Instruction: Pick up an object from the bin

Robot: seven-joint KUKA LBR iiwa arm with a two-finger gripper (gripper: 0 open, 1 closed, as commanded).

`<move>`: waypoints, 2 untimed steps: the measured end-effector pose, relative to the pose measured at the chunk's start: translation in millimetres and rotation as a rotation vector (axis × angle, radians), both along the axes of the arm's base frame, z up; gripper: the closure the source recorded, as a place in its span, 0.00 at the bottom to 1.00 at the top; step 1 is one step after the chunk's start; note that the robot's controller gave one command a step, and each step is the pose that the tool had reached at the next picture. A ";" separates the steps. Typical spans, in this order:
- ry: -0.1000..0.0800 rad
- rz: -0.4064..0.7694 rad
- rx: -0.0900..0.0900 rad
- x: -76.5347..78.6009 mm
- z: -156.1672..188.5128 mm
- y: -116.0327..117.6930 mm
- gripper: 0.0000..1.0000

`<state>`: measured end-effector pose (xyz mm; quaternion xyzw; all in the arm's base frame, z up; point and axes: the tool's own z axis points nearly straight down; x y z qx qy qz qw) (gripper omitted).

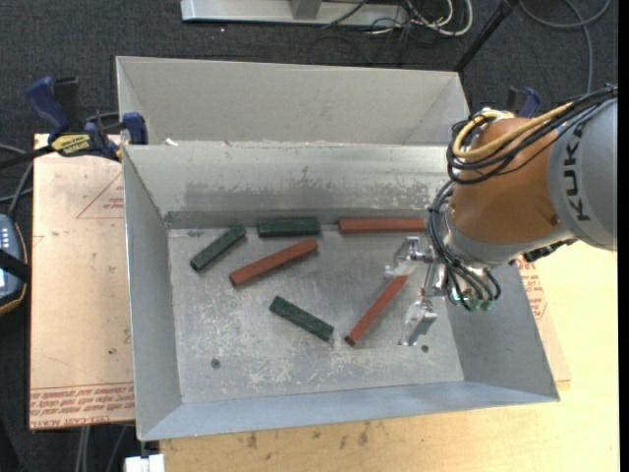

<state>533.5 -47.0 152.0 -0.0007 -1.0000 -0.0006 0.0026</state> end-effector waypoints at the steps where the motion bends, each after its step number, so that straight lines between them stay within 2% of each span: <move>1: -0.006 0.001 -0.001 1.7 2.6 0.1 0.00; 2: -0.019 0.097 -0.001 46.7 -73.9 18.7 1.00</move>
Offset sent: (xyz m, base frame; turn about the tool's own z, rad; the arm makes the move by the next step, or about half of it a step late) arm 0.0409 0.0182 -0.0820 -0.0979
